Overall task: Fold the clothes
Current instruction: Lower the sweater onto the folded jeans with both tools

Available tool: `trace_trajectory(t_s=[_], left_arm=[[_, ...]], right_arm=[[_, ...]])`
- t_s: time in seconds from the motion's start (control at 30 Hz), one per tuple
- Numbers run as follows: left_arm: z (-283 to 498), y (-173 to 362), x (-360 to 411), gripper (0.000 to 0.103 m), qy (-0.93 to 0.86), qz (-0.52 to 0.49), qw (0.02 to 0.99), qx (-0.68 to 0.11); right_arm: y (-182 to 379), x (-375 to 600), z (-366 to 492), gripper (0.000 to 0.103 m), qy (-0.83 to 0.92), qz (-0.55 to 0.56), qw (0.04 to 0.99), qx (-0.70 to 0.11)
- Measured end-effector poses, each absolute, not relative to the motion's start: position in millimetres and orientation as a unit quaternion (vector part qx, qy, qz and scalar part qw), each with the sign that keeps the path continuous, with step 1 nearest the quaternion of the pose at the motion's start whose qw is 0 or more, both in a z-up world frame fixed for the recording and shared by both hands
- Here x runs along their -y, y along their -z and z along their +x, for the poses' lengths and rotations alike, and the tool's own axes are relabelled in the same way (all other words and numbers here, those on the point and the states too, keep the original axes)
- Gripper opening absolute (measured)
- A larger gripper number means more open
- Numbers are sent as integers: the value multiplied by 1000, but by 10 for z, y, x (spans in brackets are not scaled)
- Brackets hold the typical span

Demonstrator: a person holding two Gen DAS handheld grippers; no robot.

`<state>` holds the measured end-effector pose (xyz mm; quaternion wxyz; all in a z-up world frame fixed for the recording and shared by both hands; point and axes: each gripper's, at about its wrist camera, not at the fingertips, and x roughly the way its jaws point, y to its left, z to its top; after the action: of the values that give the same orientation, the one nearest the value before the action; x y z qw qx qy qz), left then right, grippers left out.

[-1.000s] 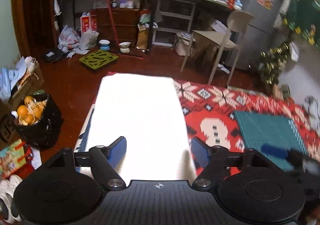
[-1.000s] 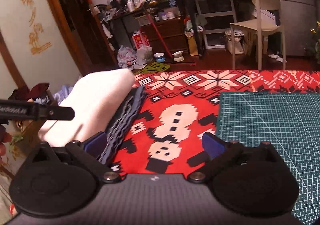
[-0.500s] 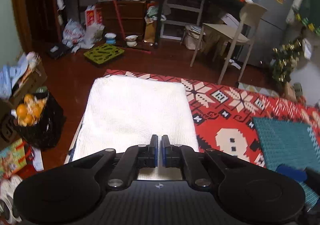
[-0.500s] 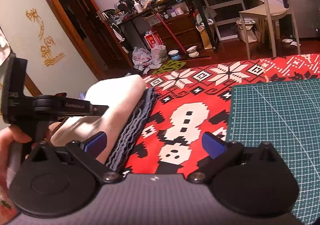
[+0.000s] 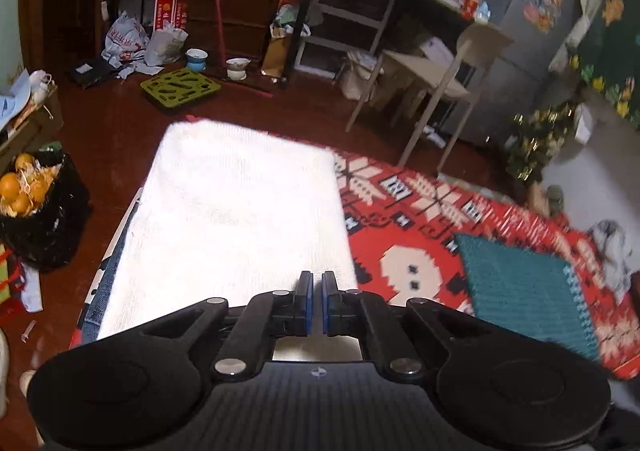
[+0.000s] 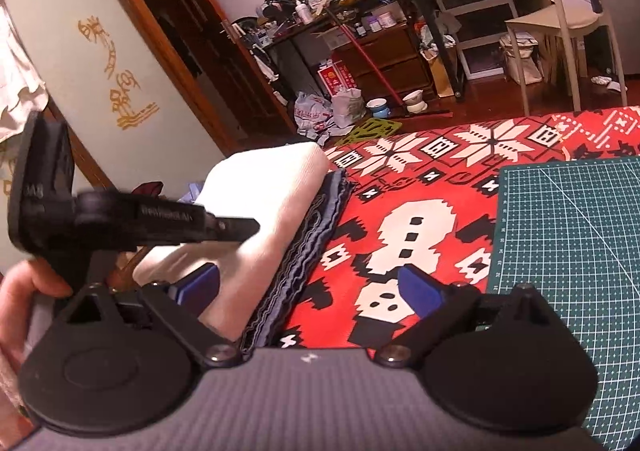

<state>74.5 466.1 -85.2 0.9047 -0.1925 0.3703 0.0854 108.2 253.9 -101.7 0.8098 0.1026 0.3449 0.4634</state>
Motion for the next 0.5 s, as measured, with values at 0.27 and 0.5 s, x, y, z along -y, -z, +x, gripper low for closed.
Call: trace_trajectory(t_s=[0.27,0.5], left_arm=[[555,883,-4562,7,-82,-166,909,-372],[413,931,-4608,6,-83,-187,909,-364]], right_arm=[[1112,-2758,1205,20,-479,122,789,-366],[1149,-3213,1339,8,-486,80,794,-357]])
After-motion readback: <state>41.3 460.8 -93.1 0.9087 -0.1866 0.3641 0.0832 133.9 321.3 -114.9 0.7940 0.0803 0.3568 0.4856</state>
